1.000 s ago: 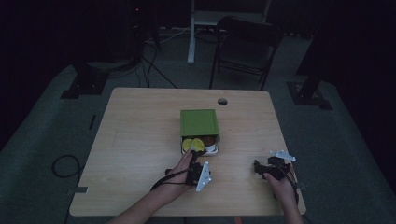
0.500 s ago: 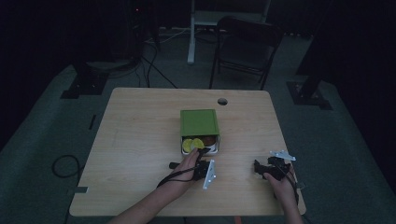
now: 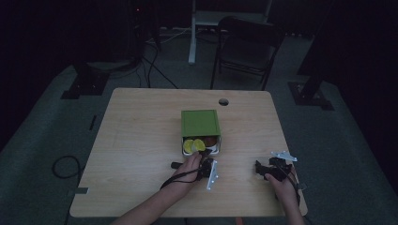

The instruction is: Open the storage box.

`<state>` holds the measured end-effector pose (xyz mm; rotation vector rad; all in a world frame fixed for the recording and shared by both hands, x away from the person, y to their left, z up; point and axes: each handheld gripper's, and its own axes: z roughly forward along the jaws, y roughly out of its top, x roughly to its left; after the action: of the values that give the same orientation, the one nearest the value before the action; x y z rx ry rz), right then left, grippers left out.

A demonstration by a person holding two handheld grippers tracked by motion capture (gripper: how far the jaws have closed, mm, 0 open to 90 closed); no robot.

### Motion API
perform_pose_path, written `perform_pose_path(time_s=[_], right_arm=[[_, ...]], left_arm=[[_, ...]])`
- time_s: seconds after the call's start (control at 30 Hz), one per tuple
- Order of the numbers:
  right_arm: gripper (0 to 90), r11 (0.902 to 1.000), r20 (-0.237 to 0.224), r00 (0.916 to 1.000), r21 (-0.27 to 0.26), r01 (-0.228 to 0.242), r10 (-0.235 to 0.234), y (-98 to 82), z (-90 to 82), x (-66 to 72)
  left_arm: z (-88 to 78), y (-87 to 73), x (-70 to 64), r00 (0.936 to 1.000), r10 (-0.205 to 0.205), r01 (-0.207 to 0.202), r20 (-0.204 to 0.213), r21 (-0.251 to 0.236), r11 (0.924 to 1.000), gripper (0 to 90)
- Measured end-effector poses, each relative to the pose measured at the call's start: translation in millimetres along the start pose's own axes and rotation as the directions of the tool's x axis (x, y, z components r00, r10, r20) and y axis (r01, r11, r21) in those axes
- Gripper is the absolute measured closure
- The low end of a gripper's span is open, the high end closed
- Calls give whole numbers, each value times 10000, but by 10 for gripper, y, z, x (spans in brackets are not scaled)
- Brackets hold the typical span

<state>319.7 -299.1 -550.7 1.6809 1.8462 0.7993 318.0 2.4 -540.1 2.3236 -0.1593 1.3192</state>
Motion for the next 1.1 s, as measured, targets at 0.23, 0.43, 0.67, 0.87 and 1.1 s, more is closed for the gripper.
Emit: perform_pose_path(time_s=[0.23,0.43,0.67,0.87,1.1], right_arm=[[104,10000,1,10000,-2,1,-1,0,0,0],[104,10000,1,10000,0,2,-2,0,0,0],[104,10000,-1,10000,1,-2,2,0,0,0],[104,10000,3,10000,-1,2,-2,0,0,0],[104,10000,2,10000,4,-1,1,0,0,0]], left_arm=[[-2,5,2,9975,610,-606,-361,111,9981,713],[-11,29,5,9969,736,-729,-269,275,9970,723],[-51,56,3,9967,806,-803,-74,274,9964,730],[-97,76,-13,9965,833,-834,47,285,9961,732],[-172,103,-59,9963,852,-855,142,206,9961,734]])
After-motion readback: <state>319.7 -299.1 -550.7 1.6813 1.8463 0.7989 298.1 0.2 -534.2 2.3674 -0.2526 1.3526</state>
